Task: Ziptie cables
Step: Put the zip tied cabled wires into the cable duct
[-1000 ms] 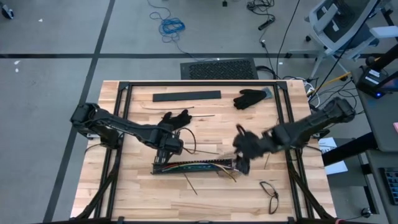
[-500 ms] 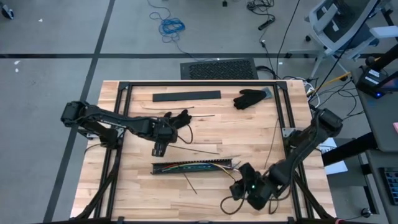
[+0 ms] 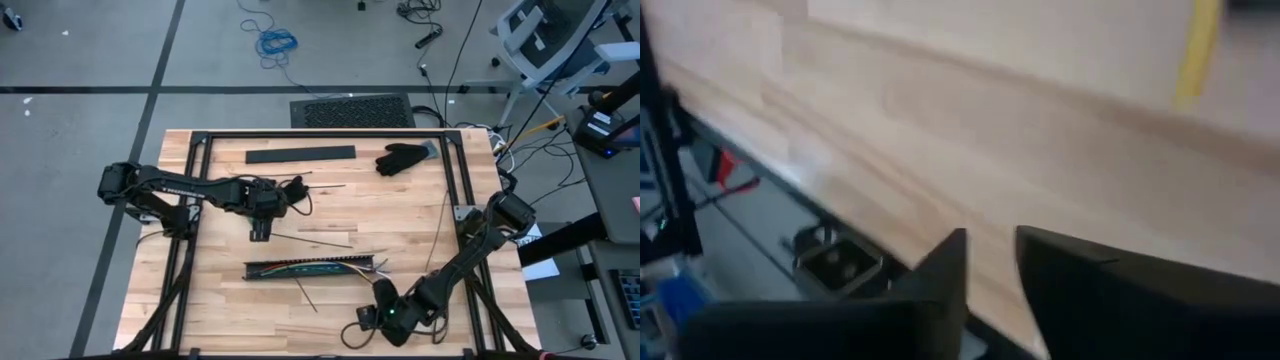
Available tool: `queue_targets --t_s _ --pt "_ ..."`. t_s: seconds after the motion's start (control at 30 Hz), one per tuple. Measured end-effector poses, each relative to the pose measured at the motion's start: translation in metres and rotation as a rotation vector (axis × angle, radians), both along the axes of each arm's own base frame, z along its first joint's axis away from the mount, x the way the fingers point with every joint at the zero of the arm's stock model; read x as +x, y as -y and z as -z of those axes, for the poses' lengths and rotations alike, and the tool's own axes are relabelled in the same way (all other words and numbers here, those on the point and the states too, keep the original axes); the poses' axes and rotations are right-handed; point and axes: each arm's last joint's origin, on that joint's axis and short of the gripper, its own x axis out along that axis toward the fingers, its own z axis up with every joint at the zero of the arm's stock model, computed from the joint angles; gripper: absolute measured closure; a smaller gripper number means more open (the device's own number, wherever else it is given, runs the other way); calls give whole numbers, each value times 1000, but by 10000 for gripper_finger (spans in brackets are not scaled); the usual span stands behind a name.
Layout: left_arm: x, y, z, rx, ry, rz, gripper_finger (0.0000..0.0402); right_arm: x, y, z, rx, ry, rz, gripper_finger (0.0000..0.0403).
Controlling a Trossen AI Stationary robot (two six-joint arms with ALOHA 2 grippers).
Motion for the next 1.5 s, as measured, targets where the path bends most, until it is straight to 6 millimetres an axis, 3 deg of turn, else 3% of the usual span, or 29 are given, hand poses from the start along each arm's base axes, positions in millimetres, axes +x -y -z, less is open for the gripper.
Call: queue_targets --t_s 0.1,0.2,0.27,0.4,0.43,0.6,0.9,1.13,1.5 --pt "0 -1 0 -1 0 -3 166 5 6 3 -18 -4 26 386" --pt "0 0 0 -20 -1 1 197 7 13 4 -41 -22 47 397" --pt "0 2 0 -49 4 -8 242 7 14 4 -52 -30 48 401" --pt "5 9 0 -160 43 17 371 7 14 4 -52 -34 45 402" --pt "7 11 0 -178 63 23 385 7 14 4 -52 -34 44 402" --pt "23 21 11 -192 112 67 399 6 14 4 -70 -35 25 402" --pt "53 37 67 -190 34 107 400 1 9 4 -66 -40 -7 403" --pt "54 39 69 -197 35 89 400 -1 12 5 -108 -59 13 403" --pt "55 37 70 -226 43 91 401 8 41 9 -186 -118 206 403"
